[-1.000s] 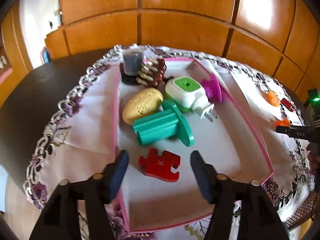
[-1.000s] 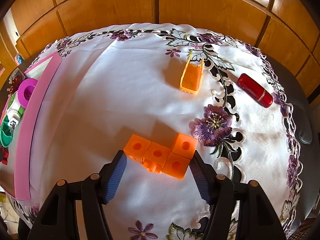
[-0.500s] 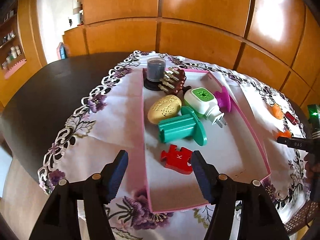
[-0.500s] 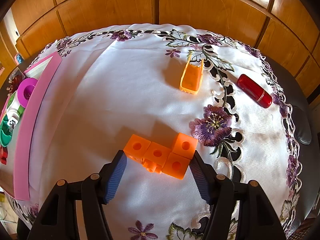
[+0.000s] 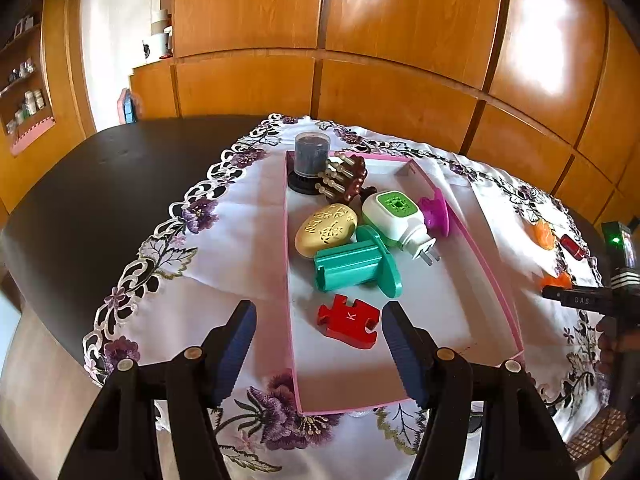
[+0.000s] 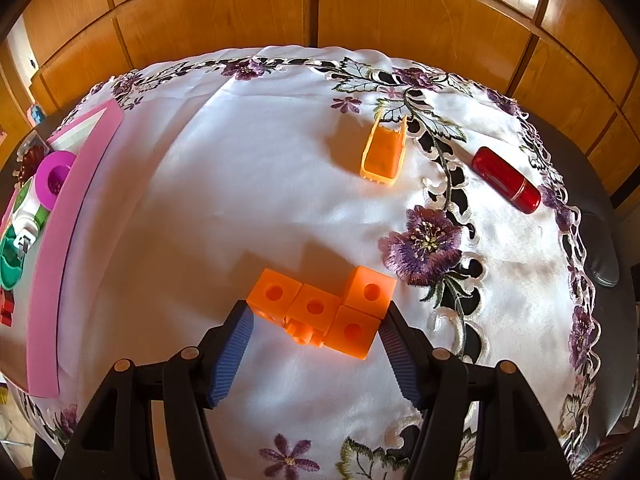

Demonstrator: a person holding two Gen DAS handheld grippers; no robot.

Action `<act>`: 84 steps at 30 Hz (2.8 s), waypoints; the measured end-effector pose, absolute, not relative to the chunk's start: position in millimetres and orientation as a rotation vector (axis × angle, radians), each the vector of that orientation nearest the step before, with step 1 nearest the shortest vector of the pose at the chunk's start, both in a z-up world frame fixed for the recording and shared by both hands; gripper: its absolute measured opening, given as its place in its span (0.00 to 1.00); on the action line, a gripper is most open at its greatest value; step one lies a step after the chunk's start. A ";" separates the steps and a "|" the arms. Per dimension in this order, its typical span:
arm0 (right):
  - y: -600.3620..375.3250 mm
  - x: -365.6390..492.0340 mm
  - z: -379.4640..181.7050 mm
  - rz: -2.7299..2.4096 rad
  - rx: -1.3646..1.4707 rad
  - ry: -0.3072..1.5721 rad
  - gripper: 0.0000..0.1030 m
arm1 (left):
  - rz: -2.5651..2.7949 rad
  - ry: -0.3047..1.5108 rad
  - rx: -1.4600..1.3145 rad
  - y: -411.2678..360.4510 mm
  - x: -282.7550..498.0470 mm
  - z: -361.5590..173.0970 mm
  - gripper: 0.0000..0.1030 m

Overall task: Organize rigid objects
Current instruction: 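Carry the orange block cluster into the tray and open the right tool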

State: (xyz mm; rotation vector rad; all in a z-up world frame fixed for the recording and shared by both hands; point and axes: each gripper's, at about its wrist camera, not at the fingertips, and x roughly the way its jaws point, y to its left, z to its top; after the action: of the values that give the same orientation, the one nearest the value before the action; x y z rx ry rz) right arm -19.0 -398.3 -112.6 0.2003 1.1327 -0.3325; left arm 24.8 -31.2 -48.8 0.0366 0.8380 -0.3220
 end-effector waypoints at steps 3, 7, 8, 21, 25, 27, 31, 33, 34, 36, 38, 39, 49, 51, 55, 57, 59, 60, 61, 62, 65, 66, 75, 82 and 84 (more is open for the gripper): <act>-392.9 -22.5 -111.0 -0.323 0.205 1.130 0.63 | -0.318 0.838 0.032 -28.2 24.6 -48.6 0.64; -383.7 -25.4 -109.2 -0.311 0.198 1.124 0.63 | -0.312 0.841 0.026 -25.6 25.0 -49.9 0.64; -381.5 -26.3 -107.9 -0.310 0.198 1.120 0.63 | -0.311 0.840 0.027 -25.4 24.9 -49.9 0.64; -314.5 -21.5 -45.6 -0.073 0.159 0.959 0.63 | -0.295 0.850 0.013 -20.2 27.5 -53.6 0.64; -276.9 -18.7 -30.3 0.047 0.120 0.914 0.63 | -0.284 0.852 0.008 -16.9 29.1 -54.6 0.64; -256.0 -16.2 -26.7 0.107 0.092 0.904 0.63 | -0.279 0.855 0.005 -15.1 30.2 -55.5 0.64; -222.5 -11.7 -29.7 0.193 0.056 0.920 0.63 | -0.270 0.862 0.000 -12.0 32.0 -57.6 0.64; -210.4 -8.5 -35.4 0.222 0.044 0.939 0.63 | -0.266 0.864 -0.003 -10.4 32.9 -58.5 0.64; -204.0 -6.0 -40.3 0.238 0.041 0.954 0.63 | -0.263 0.864 -0.004 -9.7 33.3 -58.7 0.64; -191.9 -3.8 -50.4 0.255 0.024 0.976 0.63 | -0.258 0.865 -0.006 -8.5 34.1 -59.6 0.64; -179.1 2.1 -66.0 0.267 0.006 1.012 0.63 | -0.253 0.868 -0.008 -6.9 35.0 -60.5 0.64; -174.8 4.3 -72.1 0.272 0.001 1.029 0.63 | -0.250 0.869 -0.009 -6.0 35.1 -61.0 0.64; -160.9 12.3 -102.5 0.268 0.010 1.088 0.65 | -0.232 0.888 -0.010 -2.5 38.2 -67.9 0.64; -160.9 12.5 -102.9 0.269 0.014 1.085 0.65 | -0.232 0.889 -0.008 -2.7 38.7 -68.5 0.64; -163.0 14.2 -102.4 0.277 0.055 1.089 0.66 | -0.229 0.885 -0.007 -2.4 38.0 -67.4 0.64; -162.8 15.4 -102.6 0.282 0.066 1.097 0.66 | -0.226 0.883 -0.007 -2.3 37.6 -66.6 0.64; -163.2 14.1 -101.9 0.282 0.070 1.099 0.66 | -0.225 0.879 -0.007 -2.2 36.9 -65.1 0.64; -163.3 13.2 -101.6 0.280 0.071 1.099 0.66 | -0.225 0.875 -0.004 -2.5 36.5 -64.2 0.64; -163.7 12.2 -101.1 0.280 0.074 1.100 0.66 | -0.226 0.871 -0.001 -2.9 35.9 -63.3 0.64; -164.2 11.2 -100.1 0.279 0.078 1.098 0.66 | -0.227 0.867 0.002 -3.3 35.2 -62.3 0.64; -165.5 8.9 -96.0 0.270 0.080 1.086 0.66 | -0.231 0.861 0.008 -4.6 34.0 -60.4 0.64; -165.9 8.1 -94.1 0.267 0.080 1.081 0.66 | -0.232 0.859 0.010 -5.1 33.5 -59.9 0.64; -182.9 -1.4 -68.9 0.221 0.099 1.007 0.66 | -0.253 0.838 0.032 -10.8 28.3 -52.7 0.64; -214.3 -5.7 -43.0 0.160 0.114 0.941 0.66 | -0.275 0.828 0.053 -19.6 24.3 -46.9 0.64; -227.8 -6.0 -38.1 0.128 0.123 0.929 0.66 | -0.283 0.824 0.062 -23.2 22.8 -45.5 0.64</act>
State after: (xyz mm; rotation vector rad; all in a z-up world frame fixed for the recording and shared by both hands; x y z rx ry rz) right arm -6.0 -227.8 -38.1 0.1226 0.9286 0.1280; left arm 22.8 -23.2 -45.5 0.0621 0.8244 -0.2827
